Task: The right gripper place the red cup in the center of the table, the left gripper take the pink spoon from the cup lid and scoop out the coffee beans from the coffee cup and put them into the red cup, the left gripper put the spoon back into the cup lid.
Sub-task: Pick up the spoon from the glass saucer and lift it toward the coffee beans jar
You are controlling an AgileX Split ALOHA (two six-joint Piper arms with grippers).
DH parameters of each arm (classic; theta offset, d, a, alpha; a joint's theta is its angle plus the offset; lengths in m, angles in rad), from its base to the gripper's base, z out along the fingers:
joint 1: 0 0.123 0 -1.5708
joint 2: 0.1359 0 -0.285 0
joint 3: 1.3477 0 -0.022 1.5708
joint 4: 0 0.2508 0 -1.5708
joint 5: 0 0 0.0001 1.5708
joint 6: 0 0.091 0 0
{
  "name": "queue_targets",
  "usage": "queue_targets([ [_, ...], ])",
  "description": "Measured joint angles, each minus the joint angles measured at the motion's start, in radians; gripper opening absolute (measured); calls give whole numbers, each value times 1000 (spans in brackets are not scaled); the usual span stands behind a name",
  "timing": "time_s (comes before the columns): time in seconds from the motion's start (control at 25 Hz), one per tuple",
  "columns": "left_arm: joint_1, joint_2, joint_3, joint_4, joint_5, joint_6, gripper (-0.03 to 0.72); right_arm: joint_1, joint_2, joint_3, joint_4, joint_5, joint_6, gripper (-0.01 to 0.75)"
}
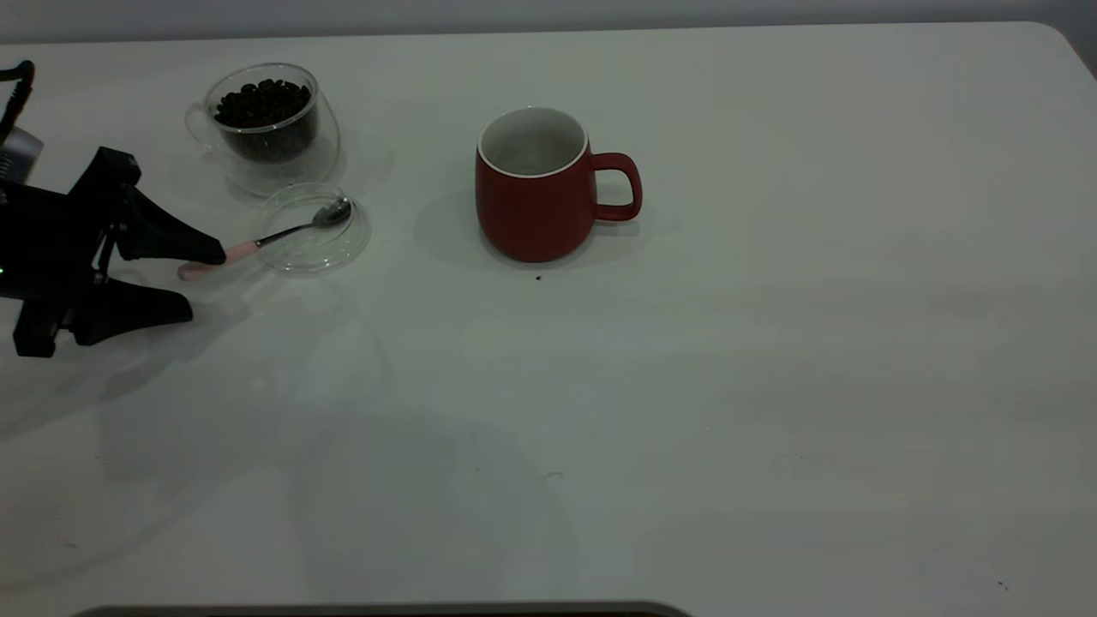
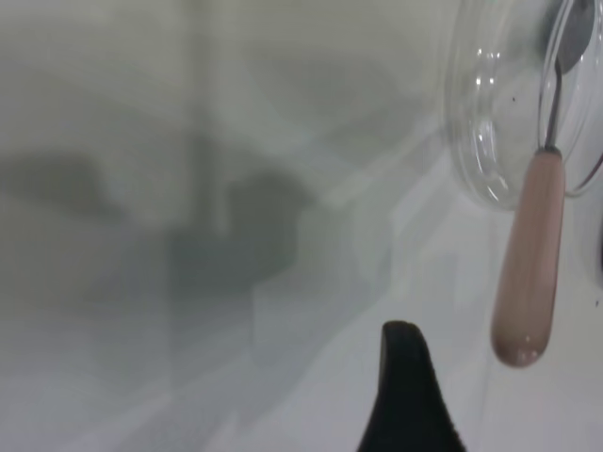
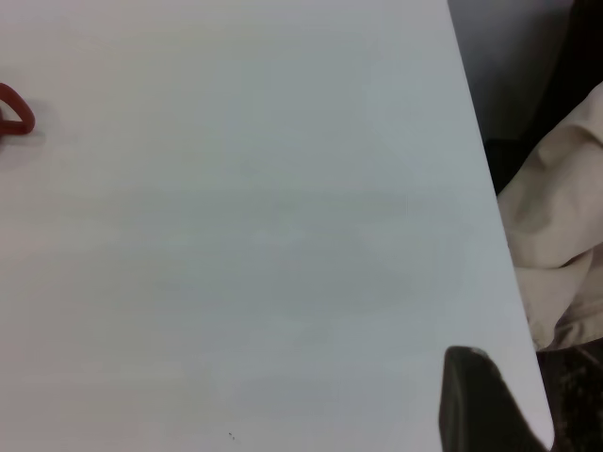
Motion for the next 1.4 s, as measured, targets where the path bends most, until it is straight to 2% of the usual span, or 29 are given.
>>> queue_targets([
  [0.92,0,0,-27,-1,-7,0,571,0,0,0,0,0,0,239],
  [1.4,-55,31,-66,-1,-26,-21,571,0,0,0,0,0,0,239],
])
